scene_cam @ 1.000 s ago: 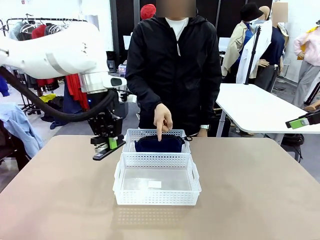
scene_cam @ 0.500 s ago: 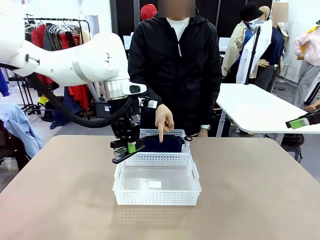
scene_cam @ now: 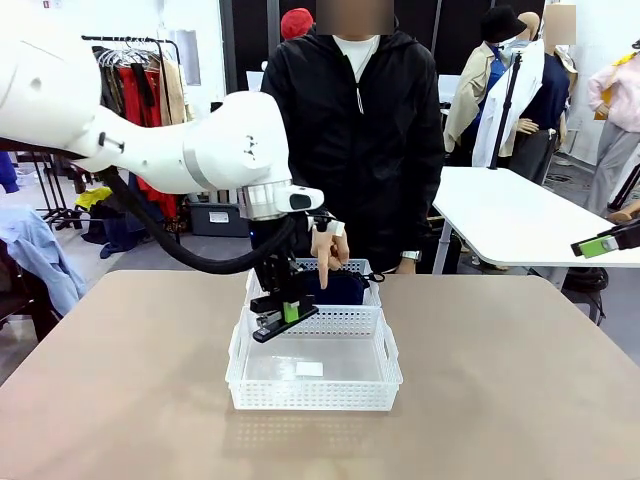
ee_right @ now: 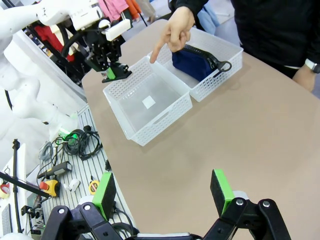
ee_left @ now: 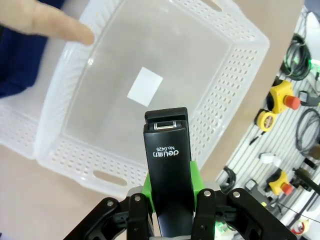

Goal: Distribute items into two baskets.
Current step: Place the picked Stapler into the Organizing basket as instructed by the person.

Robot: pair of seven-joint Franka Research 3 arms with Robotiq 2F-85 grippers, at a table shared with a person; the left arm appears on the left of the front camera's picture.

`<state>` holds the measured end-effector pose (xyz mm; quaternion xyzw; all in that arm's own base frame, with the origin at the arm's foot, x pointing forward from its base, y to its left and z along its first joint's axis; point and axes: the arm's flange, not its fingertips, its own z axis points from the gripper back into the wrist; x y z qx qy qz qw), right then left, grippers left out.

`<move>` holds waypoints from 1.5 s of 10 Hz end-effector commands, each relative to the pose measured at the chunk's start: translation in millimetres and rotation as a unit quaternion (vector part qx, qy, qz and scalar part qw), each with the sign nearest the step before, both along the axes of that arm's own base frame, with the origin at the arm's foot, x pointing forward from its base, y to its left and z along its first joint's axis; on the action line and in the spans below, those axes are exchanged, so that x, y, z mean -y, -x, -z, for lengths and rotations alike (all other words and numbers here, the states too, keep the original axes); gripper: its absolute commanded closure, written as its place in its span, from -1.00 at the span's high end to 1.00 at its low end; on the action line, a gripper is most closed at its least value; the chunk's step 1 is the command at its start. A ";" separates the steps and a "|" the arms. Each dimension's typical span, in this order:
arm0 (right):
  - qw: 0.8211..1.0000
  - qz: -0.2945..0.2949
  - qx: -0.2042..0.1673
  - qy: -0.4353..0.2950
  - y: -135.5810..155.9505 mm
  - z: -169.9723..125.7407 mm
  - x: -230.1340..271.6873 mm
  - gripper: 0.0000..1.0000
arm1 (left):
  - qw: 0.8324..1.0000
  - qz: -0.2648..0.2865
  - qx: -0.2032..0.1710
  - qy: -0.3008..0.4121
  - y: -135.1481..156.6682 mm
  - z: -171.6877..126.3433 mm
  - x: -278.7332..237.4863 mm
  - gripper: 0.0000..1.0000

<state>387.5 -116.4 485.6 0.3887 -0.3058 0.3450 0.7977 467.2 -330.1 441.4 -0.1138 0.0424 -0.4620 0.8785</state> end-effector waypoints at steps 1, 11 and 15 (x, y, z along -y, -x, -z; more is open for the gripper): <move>1.000 0.002 0.001 -0.005 -0.3 -2.0 -1.2 1.00 | 0.999 0.035 0.024 -0.002 -4.9 4.3 7.5 -0.76; 1.000 0.002 0.001 -0.005 -0.3 -2.0 -1.2 1.00 | 0.992 0.074 0.101 -0.026 1.6 79.9 50.9 -0.76; 1.000 0.002 0.001 -0.005 -0.3 -2.0 -1.2 1.00 | 0.990 0.070 0.113 -0.038 9.7 100.3 53.0 -0.76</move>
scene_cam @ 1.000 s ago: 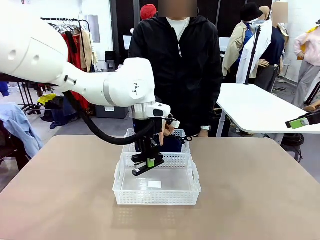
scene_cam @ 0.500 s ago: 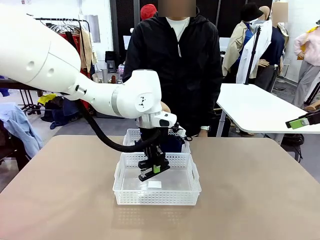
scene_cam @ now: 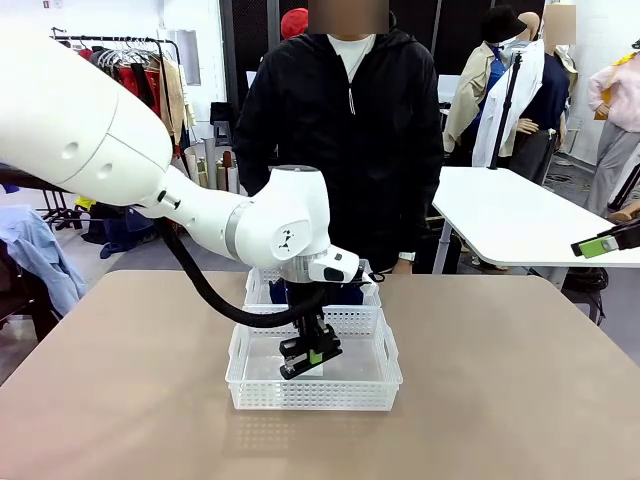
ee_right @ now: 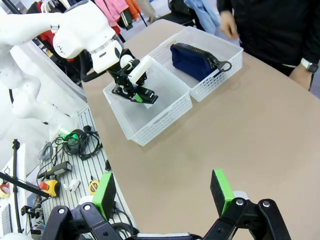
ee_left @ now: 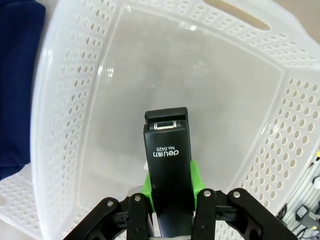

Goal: Distribute items into two baskets.
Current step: Place the picked Stapler into the Organizing basket as instructed by the person.

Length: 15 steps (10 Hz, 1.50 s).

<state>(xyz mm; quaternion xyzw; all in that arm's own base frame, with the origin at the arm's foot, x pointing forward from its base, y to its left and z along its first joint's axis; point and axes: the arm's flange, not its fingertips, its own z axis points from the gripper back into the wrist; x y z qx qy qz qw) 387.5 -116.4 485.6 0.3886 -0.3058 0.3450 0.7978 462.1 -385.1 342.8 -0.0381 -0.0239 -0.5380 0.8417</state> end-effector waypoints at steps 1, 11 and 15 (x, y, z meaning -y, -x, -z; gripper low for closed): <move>1.000 0.002 0.001 -0.005 -0.3 -2.0 -1.2 1.00 | 1.000 -0.009 0.013 -0.008 5.2 4.1 -1.1 -0.76; 1.000 0.002 0.001 -0.005 -0.3 -2.0 -1.2 1.00 | 0.999 -0.021 -0.029 -0.006 0.7 -17.2 -0.6 1.00; 1.000 0.002 0.001 -0.005 -0.3 -2.0 -1.2 1.00 | 0.999 -0.018 -0.043 0.013 7.7 -44.5 -3.9 1.00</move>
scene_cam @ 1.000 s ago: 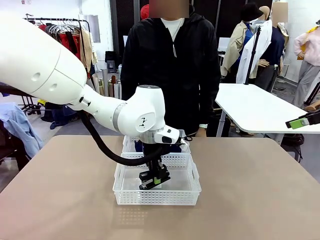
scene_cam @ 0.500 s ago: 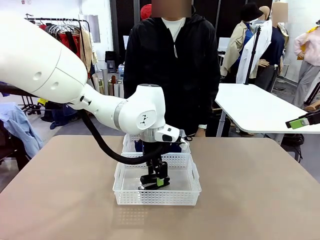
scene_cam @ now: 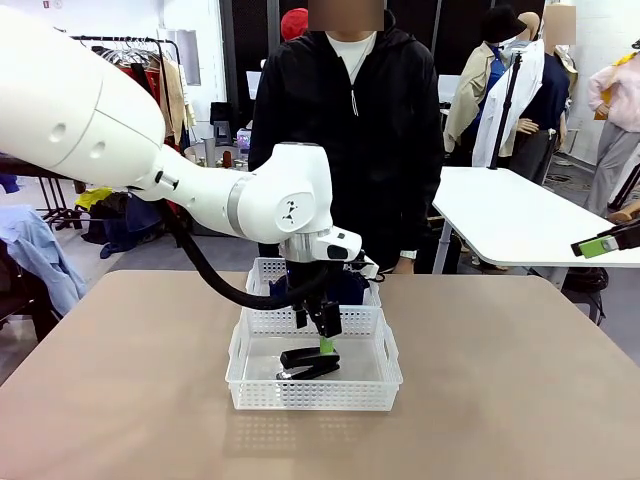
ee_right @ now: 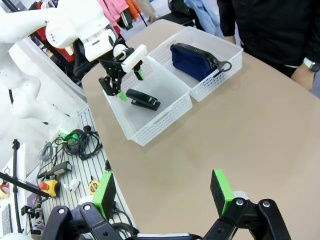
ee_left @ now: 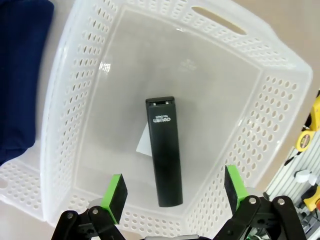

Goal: Distribute items into two baskets.
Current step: Place the picked Stapler into the Organizing basket as instructed by the person.

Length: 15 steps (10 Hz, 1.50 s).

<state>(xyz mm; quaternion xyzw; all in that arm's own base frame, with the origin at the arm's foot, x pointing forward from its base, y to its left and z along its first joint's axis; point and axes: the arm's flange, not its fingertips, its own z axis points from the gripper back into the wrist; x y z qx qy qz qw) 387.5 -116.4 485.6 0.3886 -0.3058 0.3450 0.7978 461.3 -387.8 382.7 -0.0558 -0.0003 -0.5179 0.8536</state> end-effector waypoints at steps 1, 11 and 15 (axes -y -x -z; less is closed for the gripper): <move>1.000 0.002 0.001 -0.005 -0.3 -2.1 -1.2 1.00 | 1.000 -0.001 -0.008 0.012 6.8 -6.7 -7.2 1.00; 1.000 0.002 0.001 -0.005 -0.3 -2.1 -1.2 1.00 | 1.000 0.000 0.000 0.000 0.0 0.0 0.0 1.00; 1.000 0.002 0.001 -0.005 -0.3 -2.1 -1.2 1.00 | 0.996 -0.067 0.043 0.027 3.4 -51.6 -37.5 1.00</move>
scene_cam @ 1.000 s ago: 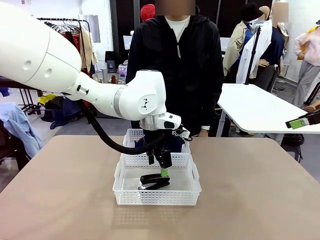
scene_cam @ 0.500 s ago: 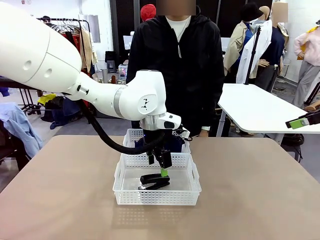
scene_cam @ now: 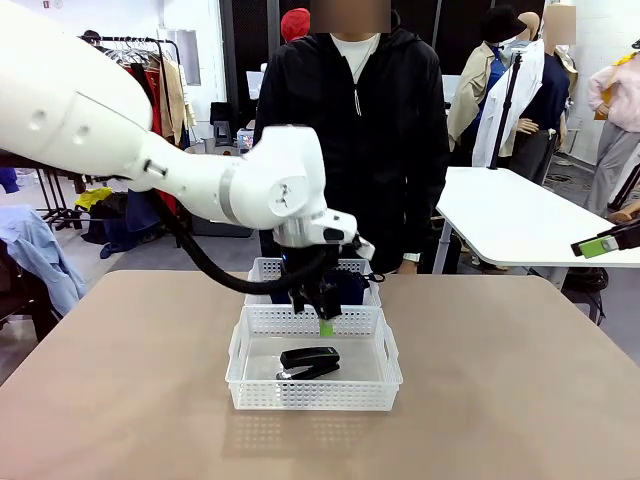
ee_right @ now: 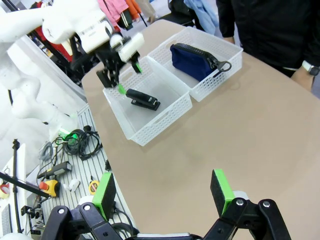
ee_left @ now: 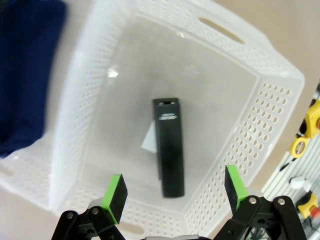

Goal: Distribute items into two baskets.
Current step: Place the picked Stapler into the Organizing basket as instructed by the person.

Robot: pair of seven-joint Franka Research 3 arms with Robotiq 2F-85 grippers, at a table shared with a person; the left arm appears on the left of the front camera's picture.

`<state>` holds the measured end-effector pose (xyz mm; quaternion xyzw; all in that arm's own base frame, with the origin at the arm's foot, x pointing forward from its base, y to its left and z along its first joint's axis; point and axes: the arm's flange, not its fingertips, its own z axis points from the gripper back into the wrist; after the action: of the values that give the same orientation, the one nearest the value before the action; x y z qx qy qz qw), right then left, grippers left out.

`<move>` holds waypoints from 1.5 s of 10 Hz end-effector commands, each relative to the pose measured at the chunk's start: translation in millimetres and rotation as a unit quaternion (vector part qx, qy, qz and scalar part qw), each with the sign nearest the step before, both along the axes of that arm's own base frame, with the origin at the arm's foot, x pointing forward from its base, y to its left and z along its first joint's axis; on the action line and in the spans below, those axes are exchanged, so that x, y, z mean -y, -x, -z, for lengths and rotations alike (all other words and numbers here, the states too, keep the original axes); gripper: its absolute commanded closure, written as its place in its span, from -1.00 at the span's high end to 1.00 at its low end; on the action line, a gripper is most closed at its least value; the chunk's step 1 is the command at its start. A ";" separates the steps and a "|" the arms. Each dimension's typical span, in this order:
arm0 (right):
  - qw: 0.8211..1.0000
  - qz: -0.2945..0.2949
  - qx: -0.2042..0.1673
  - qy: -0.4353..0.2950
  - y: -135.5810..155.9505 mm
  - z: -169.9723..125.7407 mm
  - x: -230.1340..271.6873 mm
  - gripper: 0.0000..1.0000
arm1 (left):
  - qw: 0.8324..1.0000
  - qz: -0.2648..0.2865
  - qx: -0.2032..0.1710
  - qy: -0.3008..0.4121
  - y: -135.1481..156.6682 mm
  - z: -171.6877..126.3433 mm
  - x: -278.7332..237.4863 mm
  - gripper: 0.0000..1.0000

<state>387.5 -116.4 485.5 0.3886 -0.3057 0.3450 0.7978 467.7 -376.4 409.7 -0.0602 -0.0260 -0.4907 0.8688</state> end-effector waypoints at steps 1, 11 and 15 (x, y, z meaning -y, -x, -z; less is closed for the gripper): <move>1.000 0.002 0.001 -0.005 -0.3 -2.1 -1.2 1.00 | 0.997 -0.062 0.045 0.021 10.2 -50.8 -51.7 1.00; 1.000 0.002 0.001 -0.005 -0.3 -2.1 -1.2 1.00 | 0.912 -0.310 0.137 0.230 72.9 -178.8 -335.7 1.00; 1.000 0.002 0.001 -0.005 -0.3 -2.1 -1.2 1.00 | 0.866 -0.337 0.129 0.345 109.3 -145.8 -415.4 1.00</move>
<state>387.6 -116.4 485.3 0.3883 -0.3053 0.3448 0.7982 371.7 26.8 560.6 -0.2386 -0.2893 -0.1293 0.9180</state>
